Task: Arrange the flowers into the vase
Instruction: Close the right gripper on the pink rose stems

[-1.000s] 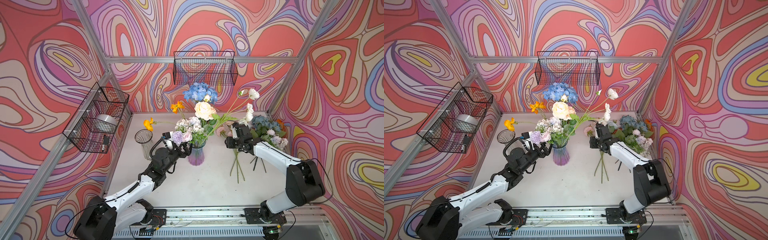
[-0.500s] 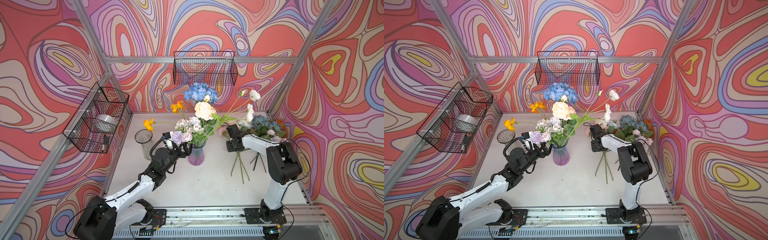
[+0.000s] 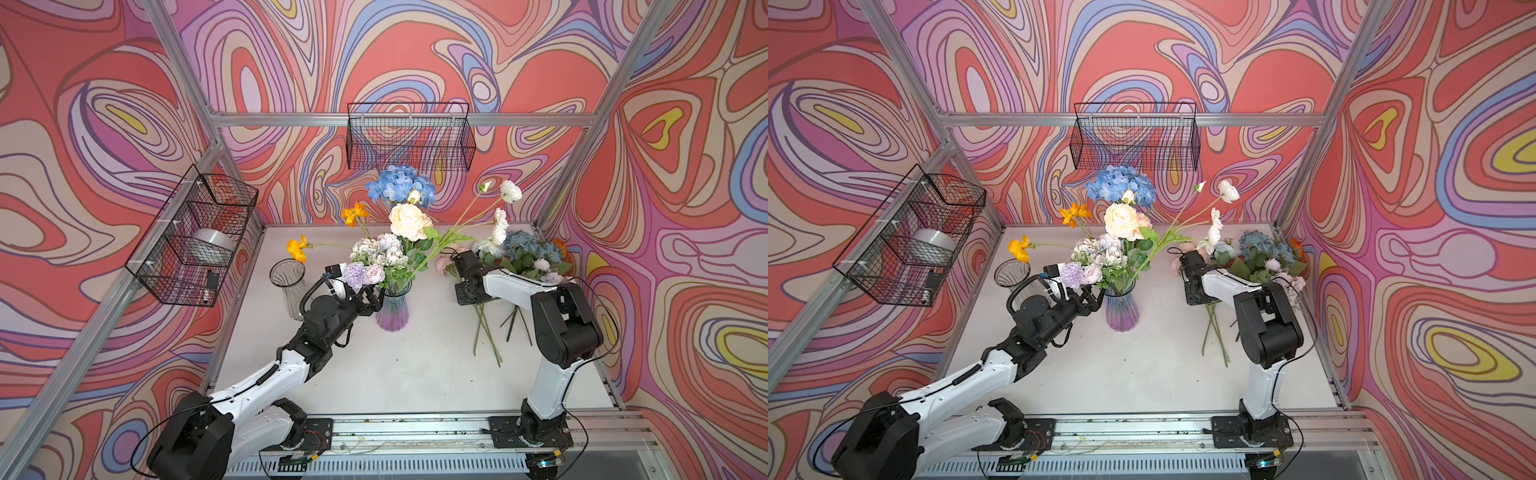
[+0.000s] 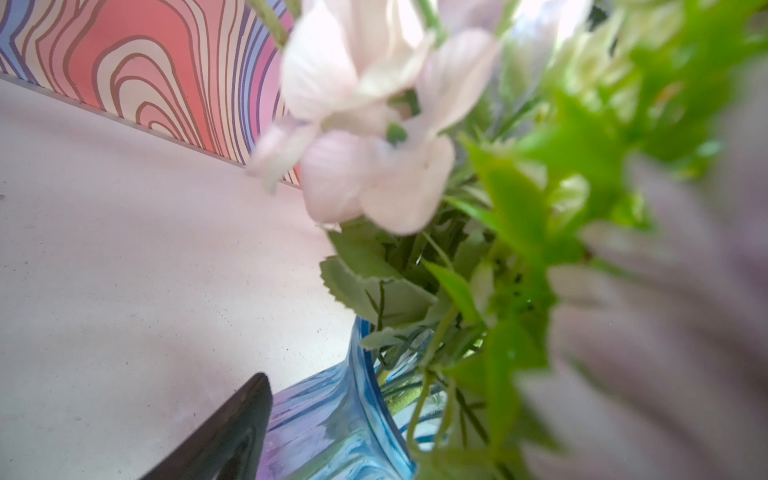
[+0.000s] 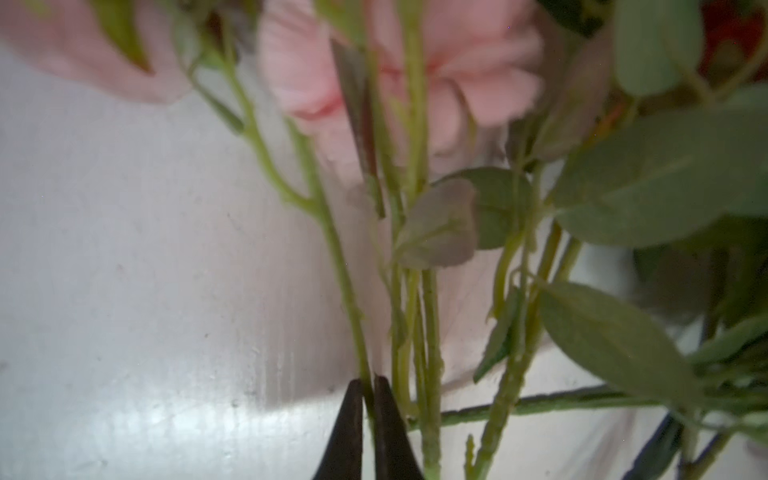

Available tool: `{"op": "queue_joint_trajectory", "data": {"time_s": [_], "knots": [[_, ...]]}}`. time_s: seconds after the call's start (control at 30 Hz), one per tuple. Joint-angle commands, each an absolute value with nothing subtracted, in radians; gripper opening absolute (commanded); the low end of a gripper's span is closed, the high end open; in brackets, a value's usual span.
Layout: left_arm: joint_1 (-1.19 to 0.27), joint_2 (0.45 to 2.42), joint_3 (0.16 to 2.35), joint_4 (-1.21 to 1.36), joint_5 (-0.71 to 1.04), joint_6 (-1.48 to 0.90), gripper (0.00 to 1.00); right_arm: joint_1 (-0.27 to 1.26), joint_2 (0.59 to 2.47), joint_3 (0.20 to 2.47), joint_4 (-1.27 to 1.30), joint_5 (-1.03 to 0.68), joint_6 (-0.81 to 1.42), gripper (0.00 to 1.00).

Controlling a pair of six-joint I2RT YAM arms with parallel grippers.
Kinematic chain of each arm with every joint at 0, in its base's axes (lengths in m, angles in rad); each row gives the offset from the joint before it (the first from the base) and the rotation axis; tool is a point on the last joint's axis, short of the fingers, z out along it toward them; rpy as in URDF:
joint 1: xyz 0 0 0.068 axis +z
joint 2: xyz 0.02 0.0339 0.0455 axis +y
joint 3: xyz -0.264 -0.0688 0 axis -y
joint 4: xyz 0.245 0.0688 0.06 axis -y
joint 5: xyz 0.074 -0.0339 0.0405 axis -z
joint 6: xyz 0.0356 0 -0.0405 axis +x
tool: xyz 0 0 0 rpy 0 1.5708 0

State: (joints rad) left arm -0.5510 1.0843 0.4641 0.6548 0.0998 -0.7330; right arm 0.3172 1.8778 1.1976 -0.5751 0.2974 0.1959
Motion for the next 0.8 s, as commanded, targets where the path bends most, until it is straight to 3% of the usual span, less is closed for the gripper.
{"op": "queue_joint_trajectory", "data": {"time_s": [0.0, 0.1, 0.4, 0.47, 0.57, 0.77], "knots": [[-0.554, 1.075, 0.465, 0.677, 0.087, -0.723, 0.89, 0.317, 1.891, 1.198, -0.566, 0.300, 0.200, 0.00], [-0.555, 1.068, 0.462, 0.673, 0.086, -0.723, 0.89, 0.315, 1.857, 1.178, -0.531, 0.253, 0.218, 0.00], [-0.554, 1.062, 0.455, 0.678, 0.085, -0.726, 0.89, 0.304, 1.731, 1.112, -0.354, -0.134, 0.334, 0.00], [-0.554, 1.060, 0.455, 0.676, 0.084, -0.727, 0.89, 0.304, 1.736, 1.117, -0.375, -0.092, 0.331, 0.05], [-0.554, 1.048, 0.453, 0.667, 0.081, -0.721, 0.89, 0.304, 1.728, 1.122, -0.442, 0.018, 0.315, 0.23], [-0.554, 1.046, 0.449, 0.668, 0.072, -0.718, 0.89, 0.304, 1.717, 1.079, -0.522, 0.124, 0.299, 0.32]]}}
